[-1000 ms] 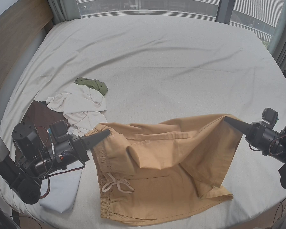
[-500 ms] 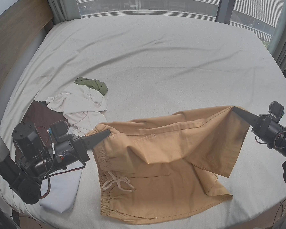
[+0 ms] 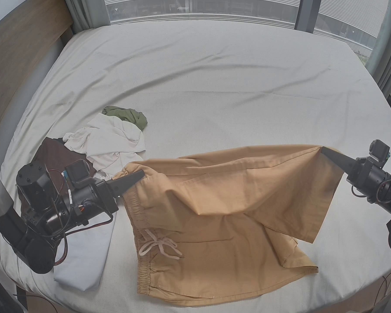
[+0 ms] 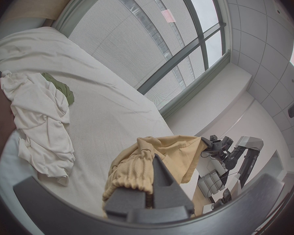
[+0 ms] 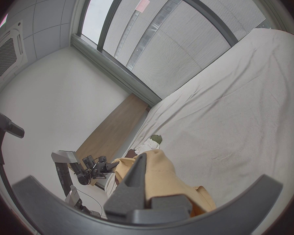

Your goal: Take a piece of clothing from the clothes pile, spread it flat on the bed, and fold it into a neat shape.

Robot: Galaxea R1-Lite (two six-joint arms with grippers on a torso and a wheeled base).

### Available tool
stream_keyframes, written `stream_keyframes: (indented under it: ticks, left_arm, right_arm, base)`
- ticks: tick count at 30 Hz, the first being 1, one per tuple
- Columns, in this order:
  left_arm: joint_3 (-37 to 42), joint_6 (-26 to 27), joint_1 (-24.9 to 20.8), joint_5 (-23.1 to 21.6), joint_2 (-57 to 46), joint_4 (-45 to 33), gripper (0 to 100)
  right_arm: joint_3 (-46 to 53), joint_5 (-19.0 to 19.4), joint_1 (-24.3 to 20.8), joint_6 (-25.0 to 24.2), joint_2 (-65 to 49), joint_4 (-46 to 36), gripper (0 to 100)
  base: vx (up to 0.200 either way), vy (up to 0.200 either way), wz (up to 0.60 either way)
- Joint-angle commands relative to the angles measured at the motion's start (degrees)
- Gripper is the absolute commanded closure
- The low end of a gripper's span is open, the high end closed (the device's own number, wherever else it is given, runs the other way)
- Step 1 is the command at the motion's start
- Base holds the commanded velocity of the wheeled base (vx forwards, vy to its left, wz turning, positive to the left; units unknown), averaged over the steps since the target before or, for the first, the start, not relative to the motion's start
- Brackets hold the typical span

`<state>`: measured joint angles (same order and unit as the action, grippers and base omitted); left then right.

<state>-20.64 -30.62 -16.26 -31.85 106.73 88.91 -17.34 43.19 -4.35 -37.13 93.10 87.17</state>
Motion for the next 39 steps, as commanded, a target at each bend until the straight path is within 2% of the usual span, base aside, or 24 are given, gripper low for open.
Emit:
stream_keyframes:
  ticks: [1, 5, 28, 39]
  left_arm:
    - [-0.89, -0.05, 0.79, -0.05, -0.12, 0.04, 100]
    - [-1.77, 0.04, 1.32, -0.14, -0.56, 0.04, 100]
    - [-3.27, 0.04, 2.99, 0.13, -1.35, 0.04, 100]
    - [-3.18, 0.04, 3.25, 0.13, -1.08, 0.04, 100]
  right_arm:
    - [0.02, 1.46, 2.07, -0.31, 0.24, 0.01, 100]
    - [0.02, 2.42, 3.56, -1.98, 0.33, 0.10, 100]
    - [-0.33, 4.45, 7.69, -1.89, 2.53, 0.80, 100]
    - [-0.33, 4.97, 7.78, -1.89, 2.70, 0.80, 100]
  base:
    - [0.000, 0.000, 0.00]
    - [0.000, 0.000, 0.00]
    - [0.000, 0.000, 0.00]
    - [0.000, 0.000, 0.00]
